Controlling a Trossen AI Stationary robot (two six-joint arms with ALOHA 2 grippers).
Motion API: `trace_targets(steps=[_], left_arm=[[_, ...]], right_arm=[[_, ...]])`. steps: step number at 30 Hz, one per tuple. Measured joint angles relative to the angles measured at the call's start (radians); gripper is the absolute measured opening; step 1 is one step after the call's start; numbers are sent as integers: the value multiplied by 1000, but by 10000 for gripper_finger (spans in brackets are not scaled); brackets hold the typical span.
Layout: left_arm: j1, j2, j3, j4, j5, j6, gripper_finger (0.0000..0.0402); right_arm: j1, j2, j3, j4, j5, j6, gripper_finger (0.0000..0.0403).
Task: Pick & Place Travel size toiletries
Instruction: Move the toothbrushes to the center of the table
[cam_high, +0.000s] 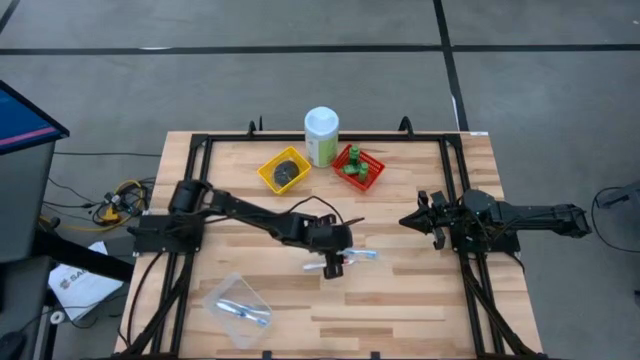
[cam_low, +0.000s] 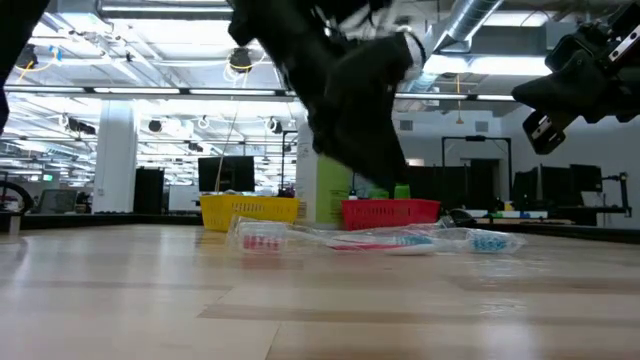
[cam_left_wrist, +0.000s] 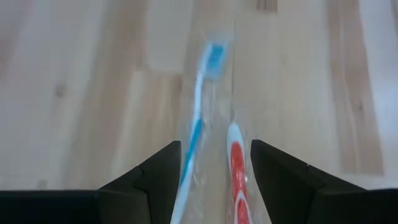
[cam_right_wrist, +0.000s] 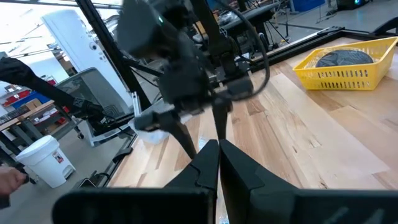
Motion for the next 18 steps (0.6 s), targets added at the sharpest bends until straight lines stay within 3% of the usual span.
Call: trace_targets(steps=[6,13,18], left_arm=[[0,65,0,-3,29,82,191],[0,92,1,-21,28,46,191],[-7,81,3,-150,24,20,191]], right_arm=[[0,0,0,0,0,0,7],[0,0,0,0,0,0,7],[0,0,0,0,0,0,7]])
